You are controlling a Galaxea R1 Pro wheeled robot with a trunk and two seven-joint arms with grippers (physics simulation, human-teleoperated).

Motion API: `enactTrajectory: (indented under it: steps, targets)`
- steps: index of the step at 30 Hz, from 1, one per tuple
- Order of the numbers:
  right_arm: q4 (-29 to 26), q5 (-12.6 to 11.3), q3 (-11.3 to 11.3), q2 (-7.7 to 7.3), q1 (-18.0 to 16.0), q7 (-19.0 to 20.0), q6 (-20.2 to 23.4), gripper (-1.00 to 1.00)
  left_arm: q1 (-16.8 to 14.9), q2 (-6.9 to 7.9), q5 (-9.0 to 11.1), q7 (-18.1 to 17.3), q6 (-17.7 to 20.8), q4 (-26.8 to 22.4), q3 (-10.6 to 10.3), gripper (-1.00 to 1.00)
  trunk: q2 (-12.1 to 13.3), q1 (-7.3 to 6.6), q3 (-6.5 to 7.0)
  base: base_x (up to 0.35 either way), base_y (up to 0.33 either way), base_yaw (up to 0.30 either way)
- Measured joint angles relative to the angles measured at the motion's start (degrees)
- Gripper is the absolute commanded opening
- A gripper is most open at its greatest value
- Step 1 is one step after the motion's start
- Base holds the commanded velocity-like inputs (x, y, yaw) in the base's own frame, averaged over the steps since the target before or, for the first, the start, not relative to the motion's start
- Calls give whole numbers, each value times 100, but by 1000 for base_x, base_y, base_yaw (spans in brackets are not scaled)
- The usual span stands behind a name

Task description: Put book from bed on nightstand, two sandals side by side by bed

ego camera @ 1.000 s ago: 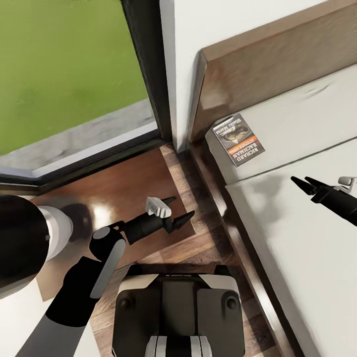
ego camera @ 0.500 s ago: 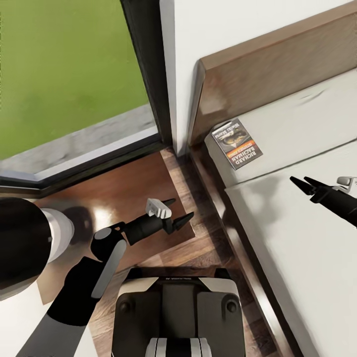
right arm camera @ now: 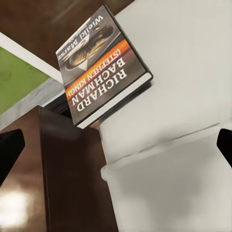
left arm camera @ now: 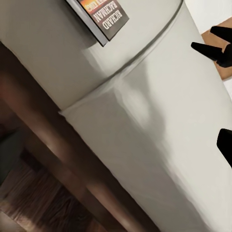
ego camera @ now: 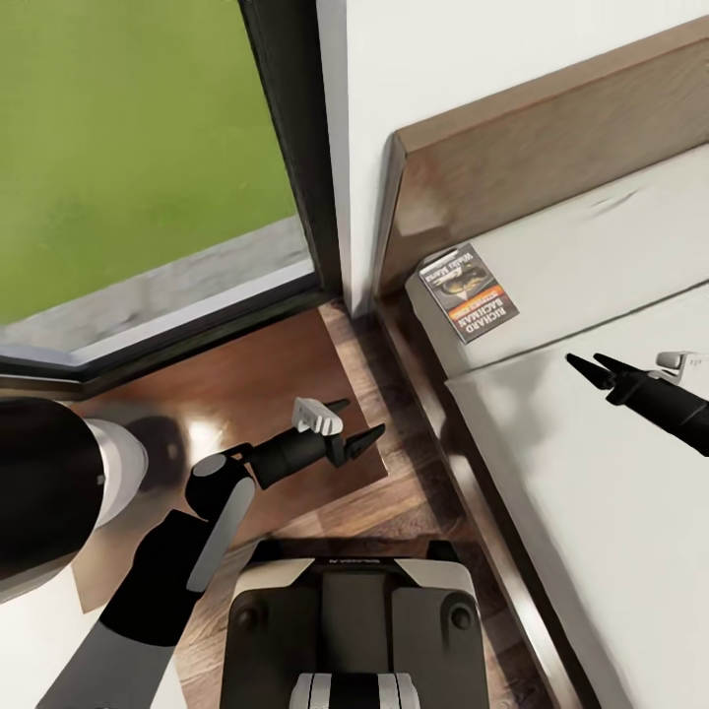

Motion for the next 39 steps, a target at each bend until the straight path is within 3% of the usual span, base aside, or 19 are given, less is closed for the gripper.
enactTrajectory:
  steps: [10, 14, 19, 21, 24, 27, 28, 32, 33, 39]
  targets:
    - [56, 9, 321, -1, 0, -7, -33, 100, -7, -26, 36, -31, -217, 358, 20, 100, -401, 220, -86, 0, 0, 0]
    - [43, 9, 361, 0, 0, 24, -49, 100, -9, -34, 105, -21, -368, 405, 29, 100, -403, 220, -49, 0, 0, 0]
    - [40, 10, 567, -3, 0, 28, -98, 100, -22, -145, 130, 7, -592, 588, 43, 100, -403, 220, -2, 0, 0, 0]
    - [35, 10, 612, -2, 0, 38, -157, 100, -60, -221, 297, 6, -601, 654, 73, 100, -403, 220, 17, 0, 0, 0]
    - [32, 11, 636, -5, -1, 44, -194, 100, -236, -318, 775, 22, -517, 711, 102, 100, -403, 220, 45, 0, 0, 0]
    - [30, 11, 642, -7, 0, 47, -203, 100, -397, -395, 1002, 53, -430, 804, 108, 100, -403, 220, 73, 0, 0, 0]
    - [21, 11, 652, -4, 0, 53, -214, 100, -627, -517, 1179, 88, -356, 1063, 113, 100, -403, 221, 82, 0, 0, 0]
    - [10, 11, 686, -2, 0, 49, -222, 100, -1003, -614, 1281, 101, -333, 1502, 115, 100, -403, 220, 120, 0, 0, 0]
    - [6, 11, 761, 0, 0, 48, -244, 100, -1287, -674, 1461, 99, -329, 1793, 116, 100, -403, 221, 129, 0, 0, 0]
    - [11, 14, 806, 0, 0, 47, -364, 100, -1610, -778, 1733, 93, -370, 2301, 116, 100, -403, 220, 182, 0, 0, 0]
